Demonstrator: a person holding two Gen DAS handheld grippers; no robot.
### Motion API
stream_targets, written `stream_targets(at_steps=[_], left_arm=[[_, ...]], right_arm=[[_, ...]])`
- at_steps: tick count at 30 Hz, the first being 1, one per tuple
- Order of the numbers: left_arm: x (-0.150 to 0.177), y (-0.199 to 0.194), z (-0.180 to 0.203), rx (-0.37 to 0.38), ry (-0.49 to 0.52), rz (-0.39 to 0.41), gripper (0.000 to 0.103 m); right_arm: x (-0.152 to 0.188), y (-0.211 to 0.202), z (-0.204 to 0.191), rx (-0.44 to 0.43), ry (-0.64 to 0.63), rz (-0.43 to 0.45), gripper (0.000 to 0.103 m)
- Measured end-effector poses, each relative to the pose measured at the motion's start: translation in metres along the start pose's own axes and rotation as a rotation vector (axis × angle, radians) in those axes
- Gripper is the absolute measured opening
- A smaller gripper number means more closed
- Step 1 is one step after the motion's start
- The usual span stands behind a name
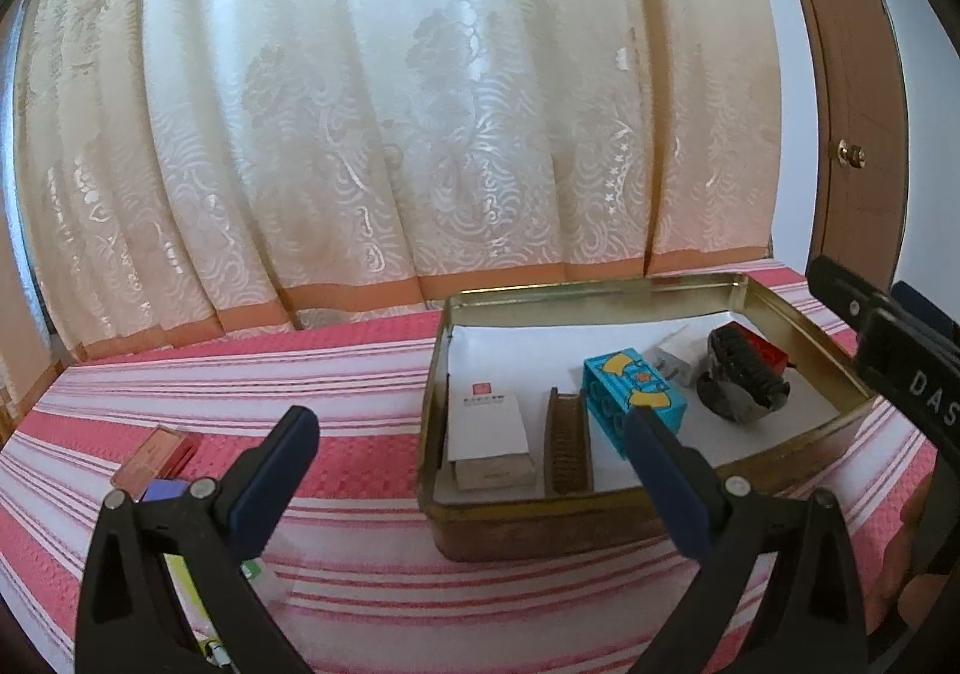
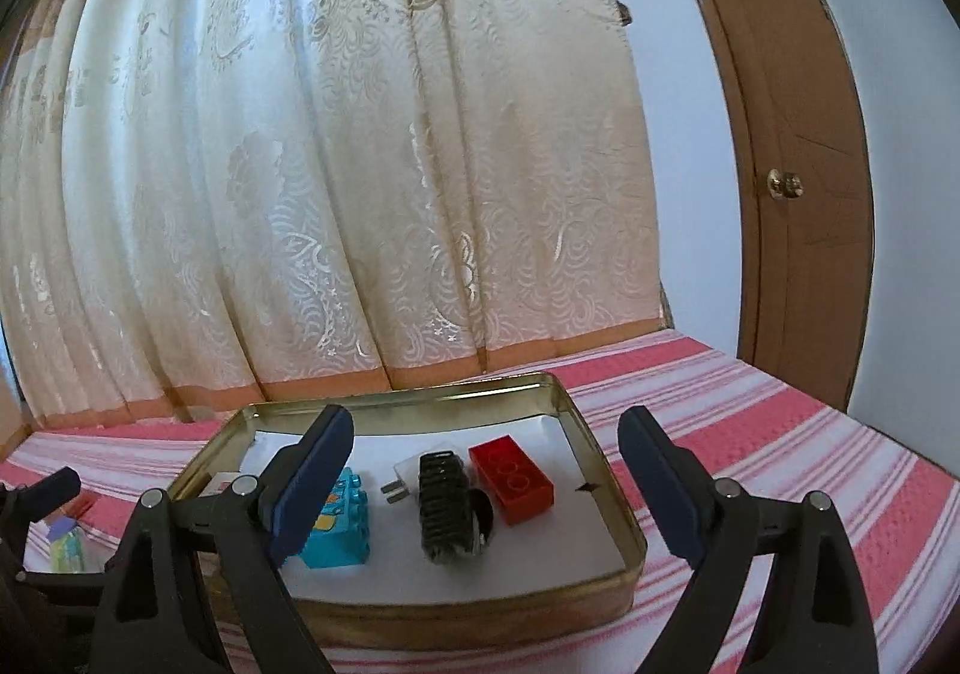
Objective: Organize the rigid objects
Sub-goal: 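Withdraw both open tools from the tin toward the remaining items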
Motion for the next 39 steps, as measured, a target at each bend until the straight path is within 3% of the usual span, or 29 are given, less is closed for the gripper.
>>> stream_targets(at_steps=[18, 28, 31, 33, 39], left_arm=[[0.019, -0.031, -0.034, 0.020, -0.018, 0.023, 0.103], [0.026, -0.036, -0.074, -0.020, -0.038, 0.018, 0.103], [0.029, -0.037, -0.094, -0.044, -0.050, 0.015, 0.103], [0.031, -0.036, -0.109, -0.056, -0.064, 0.007, 0.103], [0.040, -0.031, -0.170, -0.134, -0.164, -0.027, 0.103]], right_arm=[[0.024, -0.030, -0.048, -0.082, -0.037, -0.049, 0.092], [0.038, -0.034, -0.084, -0.161, -0.038, -0.106, 0.092], [0.042, -0.034, -0.098, -0.195, -0.043, -0.131, 0.090], [0.047, -0.034, -0.111, -0.228, -0.058, -0.156, 0.083], [0.060, -0.036, -0.145, -0.313, -0.093, -0.220, 0.083]])
Point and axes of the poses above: each gripper's, at about its wrist camera, not at the fingertips, and y roughly the way its jaws point, z to its right, x to its underside, the point moved 6 cm from there along y, roughly the way its jaws point, and after that the axes turned 6 degrees about -z, right-handed, at the moved point
